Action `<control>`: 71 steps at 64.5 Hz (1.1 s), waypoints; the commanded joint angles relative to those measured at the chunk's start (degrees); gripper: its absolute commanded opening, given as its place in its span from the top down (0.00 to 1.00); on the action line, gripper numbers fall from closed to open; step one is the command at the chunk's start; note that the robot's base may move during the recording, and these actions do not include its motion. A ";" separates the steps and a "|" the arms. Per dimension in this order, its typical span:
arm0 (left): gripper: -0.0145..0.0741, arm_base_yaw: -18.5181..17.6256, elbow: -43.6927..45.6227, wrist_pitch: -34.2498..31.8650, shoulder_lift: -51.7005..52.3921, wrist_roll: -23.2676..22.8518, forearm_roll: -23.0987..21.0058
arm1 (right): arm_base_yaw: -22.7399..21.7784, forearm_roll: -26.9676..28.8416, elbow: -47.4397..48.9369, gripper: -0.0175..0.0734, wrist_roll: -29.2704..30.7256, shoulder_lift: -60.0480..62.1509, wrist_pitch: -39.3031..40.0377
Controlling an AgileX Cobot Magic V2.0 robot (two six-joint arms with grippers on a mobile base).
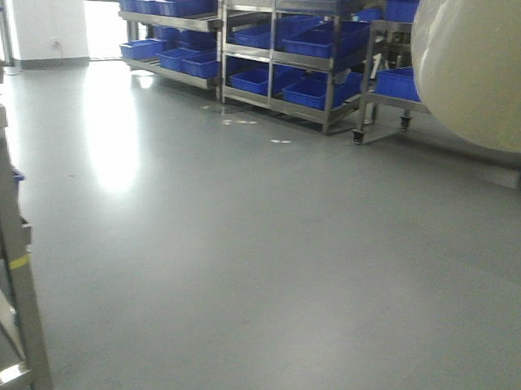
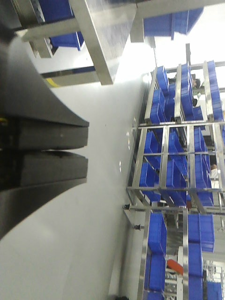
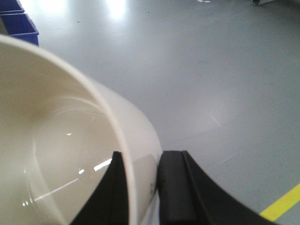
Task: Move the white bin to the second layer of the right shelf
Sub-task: 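Drive backward and turn away from the table holding the bin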
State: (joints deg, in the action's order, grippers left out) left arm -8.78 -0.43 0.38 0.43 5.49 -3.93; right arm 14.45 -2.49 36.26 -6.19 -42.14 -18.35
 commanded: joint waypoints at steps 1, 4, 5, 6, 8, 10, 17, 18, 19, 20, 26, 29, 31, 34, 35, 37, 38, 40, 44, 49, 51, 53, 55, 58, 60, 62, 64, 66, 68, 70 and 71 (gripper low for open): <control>0.74 0.00 -1.90 -4.99 0.76 -0.43 -0.29 | -0.42 -0.18 1.93 0.75 -0.02 0.56 6.04; 0.74 0.00 -1.90 -4.99 0.76 -0.43 -0.29 | -0.42 -0.18 1.93 0.75 -0.02 0.56 6.04; 0.74 0.00 -1.90 -4.99 0.76 -0.43 -0.29 | -0.42 -0.18 1.93 0.75 -0.02 0.56 6.04; 0.74 0.00 -1.90 -4.99 0.76 -0.43 -0.29 | -0.42 -0.18 1.93 0.75 -0.02 0.56 6.04; 0.74 0.00 -1.90 -4.99 0.76 -0.43 -0.29 | -0.42 -0.18 1.93 0.75 -0.02 0.56 6.04; 0.74 0.00 -1.90 -4.99 0.76 -0.43 -0.29 | -0.42 -0.18 1.93 0.75 -0.02 0.56 6.04; 0.74 0.00 -1.90 -4.99 0.76 -0.43 -0.29 | -0.42 -0.18 1.93 0.75 -0.02 0.56 6.04; 0.74 0.00 -1.90 -4.99 0.76 -0.43 -0.29 | -0.42 -0.18 1.93 0.75 -0.02 0.56 6.04; 0.74 0.00 -1.90 -4.99 0.76 -0.43 -0.29 | -0.42 -0.18 1.93 0.75 -0.02 0.56 6.04; 0.74 0.00 -1.90 -4.99 0.76 -0.43 -0.29 | -0.42 -0.18 1.93 0.75 -0.02 0.56 6.04; 0.74 0.00 -1.90 -4.99 0.76 -0.43 -0.29 | -0.42 -0.18 1.93 0.75 -0.02 0.56 6.04; 0.74 0.00 -1.90 -4.99 0.76 -0.43 -0.29 | -0.42 -0.18 1.93 0.75 -0.02 0.56 6.04; 0.74 0.00 -1.90 -4.99 0.76 -0.43 -0.29 | -0.42 -0.18 1.93 0.75 -0.02 0.56 6.04; 0.74 0.00 -1.90 -4.99 0.76 -0.43 -0.29 | -0.42 -0.18 1.93 0.75 -0.02 0.56 6.04; 0.74 0.00 -1.90 -4.99 0.76 -0.43 -0.29 | -0.42 -0.18 1.93 0.75 -0.02 0.56 6.04; 0.74 0.00 -1.90 -4.99 0.76 -0.43 -0.29 | -0.42 -0.18 1.93 0.75 -0.02 0.56 6.04; 0.74 0.00 -1.90 -4.99 0.76 -0.43 -0.29 | -0.42 -0.18 1.93 0.75 -0.02 0.56 6.04; 0.74 0.00 -1.90 -4.99 0.76 -0.43 -0.29 | -0.42 -0.18 1.93 0.75 -0.02 0.56 6.04; 0.74 0.00 -1.90 -4.99 0.76 -0.43 -0.29 | -0.42 -0.18 1.93 0.75 -0.02 0.56 6.04; 0.74 0.00 -1.90 -4.99 0.76 -0.43 -0.29 | -0.42 -0.18 1.93 0.75 -0.02 0.56 6.04; 0.74 0.00 -1.90 -4.99 0.76 -0.43 -0.29 | -0.42 -0.18 1.93 0.75 -0.02 0.56 6.04; 0.74 0.00 -1.90 -4.99 0.76 -0.43 -0.29 | -0.42 -0.18 1.93 0.75 -0.02 0.56 6.04; 0.74 0.00 -1.90 -4.99 0.76 -0.43 -0.29 | -0.42 -0.18 1.93 0.75 -0.02 0.56 6.04; 0.74 0.00 -1.90 -4.99 0.76 -0.43 -0.29 | -0.42 -0.18 1.93 0.75 -0.02 0.56 6.04; 0.74 0.00 -1.90 -4.99 0.76 -0.43 -0.29 | -0.42 -0.18 1.93 0.75 -0.02 0.56 6.04; 0.74 0.00 -1.90 -4.99 0.76 -0.43 -0.29 | -0.42 -0.18 1.93 0.75 -0.02 0.56 6.04; 0.74 0.00 -1.90 -4.99 0.76 -0.43 -0.29 | -0.42 -0.18 1.93 0.75 -0.02 0.56 6.04; 0.74 0.00 -1.90 -4.99 0.76 -0.43 -0.29 | -0.42 -0.18 1.93 0.75 -0.02 0.56 6.04; 0.74 0.00 -1.90 -4.99 0.76 -0.43 -0.29 | -0.42 -0.18 1.93 0.75 -0.02 0.56 6.04; 0.74 0.00 -1.90 -4.99 0.76 -0.43 -0.29 | -0.42 -0.18 1.93 0.75 -0.02 0.56 6.04; 0.74 0.00 -1.90 -4.99 0.76 -0.43 -0.29 | -0.42 -0.18 1.93 0.75 -0.02 0.56 6.04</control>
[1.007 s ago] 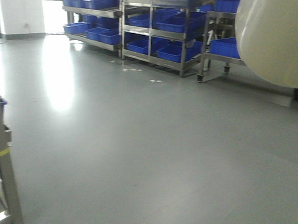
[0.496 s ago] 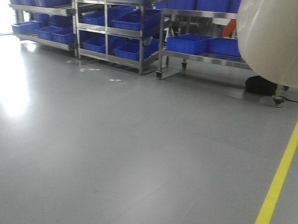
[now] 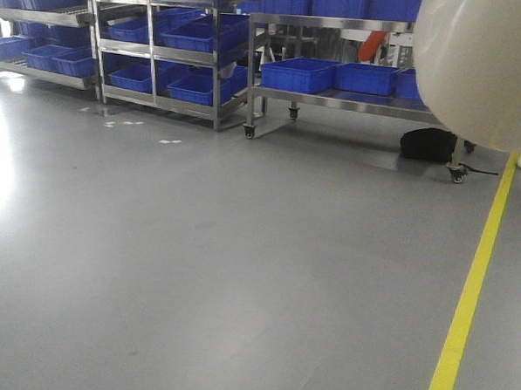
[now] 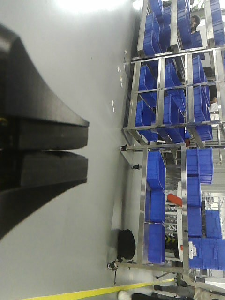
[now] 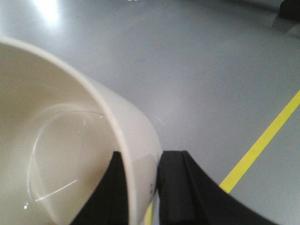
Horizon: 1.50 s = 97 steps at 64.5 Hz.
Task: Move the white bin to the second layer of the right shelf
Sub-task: 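Drive backward and turn away from the table holding the bin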
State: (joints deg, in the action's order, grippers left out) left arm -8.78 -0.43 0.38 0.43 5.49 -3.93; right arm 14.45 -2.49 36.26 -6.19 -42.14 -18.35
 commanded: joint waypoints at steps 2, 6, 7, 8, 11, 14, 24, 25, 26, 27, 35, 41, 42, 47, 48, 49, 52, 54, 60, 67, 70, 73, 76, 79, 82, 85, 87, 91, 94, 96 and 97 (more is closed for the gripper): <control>0.74 0.00 -1.90 -4.99 0.76 -0.43 -0.29 | -0.42 -0.18 1.93 0.75 -0.02 0.56 6.04; 0.74 0.00 -1.90 -4.99 0.76 -0.43 -0.29 | -0.42 -0.18 1.93 0.75 -0.02 0.56 6.04; 0.74 0.00 -1.90 -4.99 0.76 -0.43 -0.29 | -0.42 -0.18 1.93 0.75 -0.02 0.56 6.04; 0.74 0.00 -1.90 -4.99 0.76 -0.43 -0.29 | -0.42 -0.18 1.93 0.75 -0.02 0.56 6.04; 0.74 0.00 -1.90 -4.99 0.76 -0.43 -0.29 | -0.42 -0.18 1.93 0.75 -0.02 0.56 6.04; 0.74 0.00 -1.90 -4.99 0.76 -0.43 -0.29 | -0.42 -0.18 1.93 0.75 -0.02 0.56 6.04; 0.74 0.00 -1.90 -4.99 0.76 -0.43 -0.29 | -0.42 -0.18 1.93 0.75 -0.02 0.56 6.04; 0.74 0.00 -1.90 -4.99 0.76 -0.43 -0.29 | -0.42 -0.18 1.93 0.75 -0.02 0.56 6.04; 0.74 0.00 -1.90 -4.99 0.76 -0.43 -0.29 | -0.42 -0.18 1.93 0.75 -0.02 0.56 6.04; 0.74 0.00 -1.90 -4.99 0.76 -0.43 -0.29 | -0.42 -0.18 1.93 0.75 -0.02 0.56 6.04; 0.74 0.00 -1.90 -4.99 0.76 -0.43 -0.29 | -0.42 -0.18 1.93 0.75 -0.02 0.56 6.04; 0.74 0.00 -1.90 -4.99 0.76 -0.43 -0.29 | -0.42 -0.18 1.93 0.75 -0.02 0.56 6.04; 0.74 0.00 -1.90 -4.99 0.76 -0.43 -0.29 | -0.42 -0.18 1.93 0.75 -0.02 0.56 6.04; 0.74 0.00 -1.90 -4.99 0.76 -0.43 -0.29 | -0.42 -0.18 1.93 0.75 -0.02 0.56 6.04; 0.74 0.00 -1.90 -4.99 0.76 -0.43 -0.29 | -0.42 -0.18 1.93 0.75 -0.02 0.56 6.04; 0.74 0.00 -1.90 -4.99 0.76 -0.43 -0.29 | -0.42 -0.18 1.93 0.75 -0.02 0.56 6.04; 0.74 0.00 -1.90 -4.99 0.76 -0.43 -0.29 | -0.42 -0.18 1.93 0.75 -0.02 0.56 6.04; 0.74 0.00 -1.90 -4.99 0.76 -0.43 -0.29 | -0.42 -0.18 1.93 0.75 -0.02 0.56 6.04; 0.74 0.00 -1.90 -4.99 0.76 -0.43 -0.29 | -0.42 -0.18 1.93 0.75 -0.02 0.56 6.04; 0.74 0.00 -1.90 -4.99 0.76 -0.43 -0.29 | -0.42 -0.18 1.93 0.75 -0.02 0.56 6.04; 0.74 0.00 -1.90 -4.99 0.76 -0.43 -0.29 | -0.42 -0.18 1.93 0.75 -0.02 0.56 6.04; 0.74 0.00 -1.90 -4.99 0.76 -0.43 -0.29 | -0.42 -0.18 1.93 0.75 -0.02 0.56 6.04; 0.74 0.00 -1.90 -4.99 0.76 -0.43 -0.29 | -0.42 -0.18 1.93 0.75 -0.02 0.56 6.04; 0.74 0.00 -1.90 -4.99 0.76 -0.43 -0.29 | -0.42 -0.18 1.93 0.75 -0.02 0.56 6.04; 0.74 0.00 -1.90 -4.99 0.76 -0.43 -0.29 | -0.42 -0.18 1.93 0.75 -0.02 0.56 6.04; 0.74 0.00 -1.90 -4.99 0.76 -0.43 -0.29 | -0.42 -0.18 1.93 0.75 -0.02 0.56 6.04; 0.74 0.00 -1.90 -4.99 0.76 -0.43 -0.29 | -0.42 -0.18 1.93 0.75 -0.02 0.56 6.04; 0.74 0.00 -1.90 -4.99 0.76 -0.43 -0.29 | -0.42 -0.18 1.93 0.75 -0.02 0.56 6.04; 0.74 0.00 -1.90 -4.99 0.76 -0.43 -0.29 | -0.42 -0.18 1.93 0.75 -0.02 0.56 6.04; 0.74 0.00 -1.90 -4.99 0.76 -0.43 -0.29 | -0.42 -0.18 1.93 0.75 -0.02 0.56 6.04; 0.74 0.00 -1.90 -4.99 0.76 -0.43 -0.29 | -0.42 -0.18 1.93 0.75 -0.02 0.56 6.04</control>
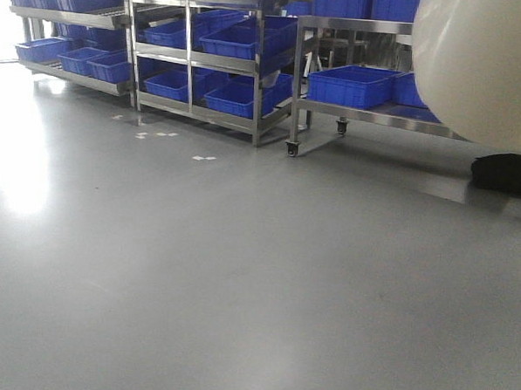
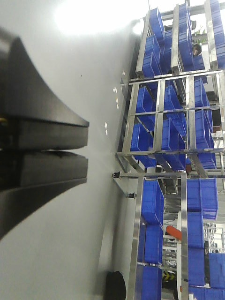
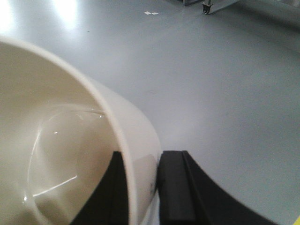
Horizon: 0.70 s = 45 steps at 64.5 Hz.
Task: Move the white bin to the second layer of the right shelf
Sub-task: 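Drive backward and turn away from the table holding the bin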
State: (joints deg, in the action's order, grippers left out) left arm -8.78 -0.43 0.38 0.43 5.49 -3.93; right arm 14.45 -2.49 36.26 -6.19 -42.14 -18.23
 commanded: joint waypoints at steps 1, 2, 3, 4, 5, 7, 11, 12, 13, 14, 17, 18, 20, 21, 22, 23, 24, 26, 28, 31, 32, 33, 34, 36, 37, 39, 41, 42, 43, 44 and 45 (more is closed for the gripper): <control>0.74 0.00 -1.90 -4.99 0.76 -0.43 -0.29 | -0.42 -0.18 1.93 0.75 -0.02 0.56 5.93; 0.74 0.00 -1.90 -4.99 0.76 -0.43 -0.29 | -0.42 -0.18 1.93 0.75 -0.02 0.56 5.93; 0.74 0.00 -1.90 -4.99 0.76 -0.43 -0.29 | -0.42 -0.18 1.93 0.75 -0.02 0.56 5.93; 0.74 0.00 -1.90 -4.99 0.76 -0.43 -0.29 | -0.42 -0.18 1.93 0.75 -0.02 0.56 5.93; 0.74 0.00 -1.90 -4.99 0.76 -0.43 -0.29 | -0.42 -0.18 1.93 0.75 -0.02 0.56 5.93; 0.74 0.00 -1.90 -4.99 0.76 -0.43 -0.29 | -0.42 -0.18 1.93 0.75 -0.02 0.56 5.93; 0.74 0.00 -1.90 -4.99 0.76 -0.43 -0.29 | -0.42 -0.18 1.93 0.75 -0.02 0.56 5.93; 0.74 0.00 -1.90 -4.99 0.76 -0.43 -0.29 | -0.42 -0.18 1.93 0.75 -0.02 0.56 5.93; 0.74 0.00 -1.90 -4.99 0.76 -0.43 -0.29 | -0.42 -0.18 1.93 0.75 -0.02 0.56 5.93; 0.74 0.00 -1.90 -4.99 0.76 -0.43 -0.29 | -0.42 -0.18 1.93 0.75 -0.02 0.56 5.93; 0.74 0.00 -1.90 -4.99 0.76 -0.43 -0.29 | -0.42 -0.18 1.93 0.75 -0.02 0.56 5.93; 0.74 0.00 -1.90 -4.99 0.76 -0.43 -0.29 | -0.42 -0.18 1.93 0.75 -0.02 0.56 5.93; 0.74 0.00 -1.90 -4.99 0.76 -0.43 -0.29 | -0.42 -0.18 1.93 0.75 -0.02 0.56 5.93; 0.74 0.00 -1.90 -4.99 0.76 -0.43 -0.29 | -0.42 -0.18 1.93 0.75 -0.02 0.56 5.93; 0.74 0.00 -1.90 -4.99 0.76 -0.43 -0.29 | -0.42 -0.18 1.93 0.75 -0.02 0.56 5.93; 0.74 0.00 -1.90 -4.99 0.76 -0.43 -0.29 | -0.42 -0.18 1.93 0.75 -0.02 0.56 5.93; 0.74 0.00 -1.90 -4.99 0.76 -0.43 -0.29 | -0.42 -0.18 1.93 0.75 -0.02 0.56 5.93; 0.74 0.00 -1.90 -4.99 0.76 -0.43 -0.29 | -0.42 -0.18 1.93 0.75 -0.02 0.56 5.93; 0.74 0.00 -1.90 -4.99 0.76 -0.43 -0.29 | -0.42 -0.18 1.93 0.75 -0.02 0.56 5.93; 0.74 0.00 -1.90 -4.99 0.76 -0.43 -0.29 | -0.42 -0.18 1.93 0.75 -0.02 0.56 5.93; 0.74 0.00 -1.90 -4.99 0.76 -0.43 -0.29 | -0.42 -0.18 1.93 0.75 -0.02 0.56 5.93; 0.74 0.00 -1.90 -4.99 0.76 -0.43 -0.29 | -0.42 -0.18 1.93 0.75 -0.02 0.56 5.93; 0.74 0.00 -1.90 -4.99 0.76 -0.43 -0.29 | -0.42 -0.18 1.93 0.75 -0.02 0.56 5.93; 0.74 0.00 -1.90 -4.99 0.76 -0.43 -0.29 | -0.42 -0.18 1.93 0.75 -0.02 0.56 5.93; 0.74 0.00 -1.90 -4.99 0.76 -0.43 -0.29 | -0.42 -0.18 1.93 0.75 -0.02 0.56 5.93; 0.74 0.00 -1.90 -4.99 0.76 -0.43 -0.29 | -0.42 -0.18 1.93 0.75 -0.02 0.56 5.93; 0.74 0.00 -1.90 -4.99 0.76 -0.43 -0.29 | -0.42 -0.18 1.93 0.75 -0.02 0.56 5.93; 0.74 0.00 -1.90 -4.99 0.76 -0.43 -0.29 | -0.42 -0.18 1.93 0.75 -0.02 0.56 5.93; 0.74 0.00 -1.90 -4.99 0.76 -0.43 -0.29 | -0.42 -0.18 1.93 0.75 -0.02 0.56 5.93; 0.74 0.00 -1.90 -4.99 0.76 -0.43 -0.29 | -0.42 -0.18 1.93 0.75 -0.02 0.56 5.93; 0.74 0.00 -1.90 -4.99 0.76 -0.43 -0.29 | -0.42 -0.18 1.93 0.75 -0.02 0.56 5.93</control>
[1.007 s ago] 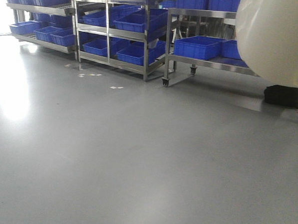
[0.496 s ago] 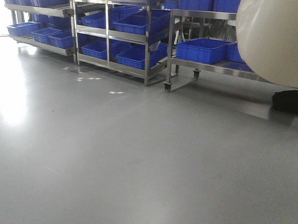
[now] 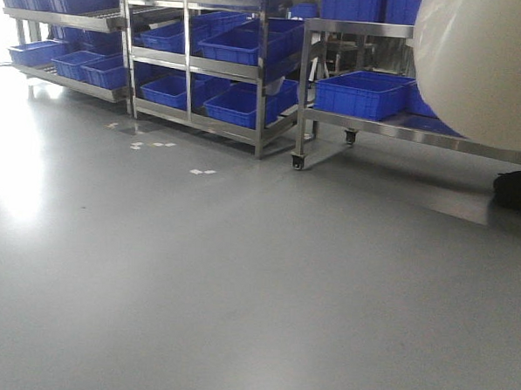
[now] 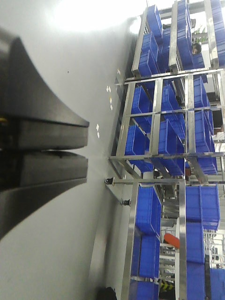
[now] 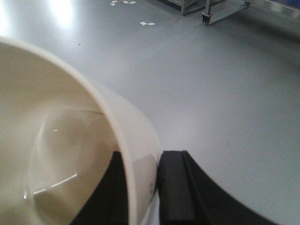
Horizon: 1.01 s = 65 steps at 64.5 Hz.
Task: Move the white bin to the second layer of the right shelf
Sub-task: 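Drive backward and turn away from the table holding the bin, then drive across the room toward the roller shelf with blue crates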
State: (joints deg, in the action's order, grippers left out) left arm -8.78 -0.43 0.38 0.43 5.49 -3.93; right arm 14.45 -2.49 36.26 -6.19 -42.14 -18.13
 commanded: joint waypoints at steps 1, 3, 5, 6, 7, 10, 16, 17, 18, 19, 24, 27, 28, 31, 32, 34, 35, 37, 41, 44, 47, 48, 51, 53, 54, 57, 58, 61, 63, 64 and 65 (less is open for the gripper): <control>0.74 0.00 -1.90 -4.99 0.76 -0.43 -0.29 | -0.42 -0.18 1.93 0.75 -0.02 0.56 5.82; 0.74 0.00 -1.90 -4.99 0.76 -0.43 -0.29 | -0.42 -0.18 1.93 0.75 -0.02 0.56 5.82; 0.74 0.00 -1.90 -4.99 0.76 -0.43 -0.29 | -0.42 -0.18 1.93 0.75 -0.02 0.56 5.82; 0.74 0.00 -1.90 -4.99 0.76 -0.43 -0.29 | -0.42 -0.18 1.93 0.75 -0.02 0.56 5.82; 0.74 0.00 -1.90 -4.99 0.76 -0.43 -0.29 | -0.42 -0.18 1.93 0.75 -0.02 0.56 5.82; 0.74 0.00 -1.90 -4.99 0.76 -0.43 -0.29 | -0.42 -0.18 1.93 0.75 -0.02 0.56 5.89; 0.74 0.00 -1.90 -4.99 0.76 -0.43 -0.29 | -0.42 -0.18 1.93 0.75 -0.02 0.56 5.84; 0.74 0.00 -1.90 -4.99 0.76 -0.43 -0.29 | -0.42 -0.18 1.93 0.75 -0.02 0.56 5.84; 0.74 0.00 -1.90 -4.99 0.76 -0.43 -0.29 | -0.42 -0.18 1.93 0.75 -0.02 0.56 5.84; 0.74 0.00 -1.90 -4.99 0.76 -0.43 -0.29 | -0.42 -0.18 1.93 0.75 -0.02 0.56 5.84; 0.74 0.00 -1.90 -4.99 0.76 -0.43 -0.29 | -0.42 -0.18 1.93 0.75 -0.02 0.56 5.84; 0.74 0.00 -1.90 -4.99 0.76 -0.43 -0.29 | -0.42 -0.18 1.93 0.75 -0.02 0.56 5.84; 0.74 0.00 -1.90 -4.99 0.76 -0.43 -0.29 | -0.42 -0.18 1.93 0.75 -0.02 0.56 5.84; 0.74 0.00 -1.90 -4.99 0.76 -0.43 -0.29 | -0.42 -0.18 1.93 0.75 -0.02 0.56 5.90; 0.74 0.00 -1.90 -4.99 0.76 -0.43 -0.29 | -0.42 -0.18 1.93 0.75 -0.02 0.56 5.85; 0.74 0.00 -1.90 -4.99 0.76 -0.43 -0.29 | -0.42 -0.18 1.93 0.75 -0.02 0.56 5.79; 0.74 0.00 -1.90 -4.99 0.76 -0.43 -0.29 | -0.42 -0.18 1.93 0.75 -0.02 0.56 5.79; 0.74 0.00 -1.90 -4.99 0.76 -0.43 -0.29 | -0.42 -0.18 1.93 0.75 -0.02 0.56 5.79; 0.74 0.00 -1.90 -4.99 0.76 -0.43 -0.29 | -0.42 -0.18 1.93 0.75 -0.02 0.56 5.85; 0.74 0.00 -1.90 -4.99 0.76 -0.43 -0.29 | -0.42 -0.18 1.93 0.75 -0.02 0.56 5.85; 0.74 0.00 -1.90 -4.99 0.76 -0.43 -0.29 | -0.42 -0.18 1.93 0.75 -0.02 0.56 5.85; 0.74 0.00 -1.90 -4.99 0.76 -0.43 -0.29 | -0.42 -0.18 1.93 0.75 -0.02 0.56 5.85; 0.74 0.00 -1.90 -4.99 0.76 -0.43 -0.29 | -0.42 -0.18 1.93 0.75 -0.02 0.56 5.85; 0.74 0.00 -1.90 -4.99 0.76 -0.43 -0.29 | -0.42 -0.18 1.93 0.75 -0.02 0.56 5.85; 0.74 0.00 -1.90 -4.99 0.76 -0.43 -0.29 | -0.42 -0.18 1.93 0.75 -0.02 0.56 5.85; 0.74 0.00 -1.90 -4.99 0.76 -0.43 -0.29 | -0.42 -0.18 1.93 0.75 -0.02 0.56 5.85; 0.74 0.00 -1.90 -4.99 0.76 -0.43 -0.29 | -0.42 -0.18 1.93 0.75 -0.02 0.56 5.85; 0.74 0.00 -1.90 -4.99 0.76 -0.43 -0.29 | -0.42 -0.18 1.93 0.75 -0.02 0.56 5.85; 0.74 0.00 -1.90 -4.99 0.76 -0.43 -0.29 | -0.42 -0.18 1.93 0.75 -0.02 0.56 5.85; 0.74 0.00 -1.90 -4.99 0.76 -0.43 -0.29 | -0.42 -0.18 1.93 0.75 -0.02 0.56 5.85; 0.74 0.00 -1.90 -4.99 0.76 -0.43 -0.29 | -0.42 -0.18 1.93 0.75 -0.02 0.56 5.85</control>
State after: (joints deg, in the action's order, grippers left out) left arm -8.78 -0.43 0.38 0.43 5.49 -3.93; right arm 14.45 -2.49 36.26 -6.19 -42.14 -18.03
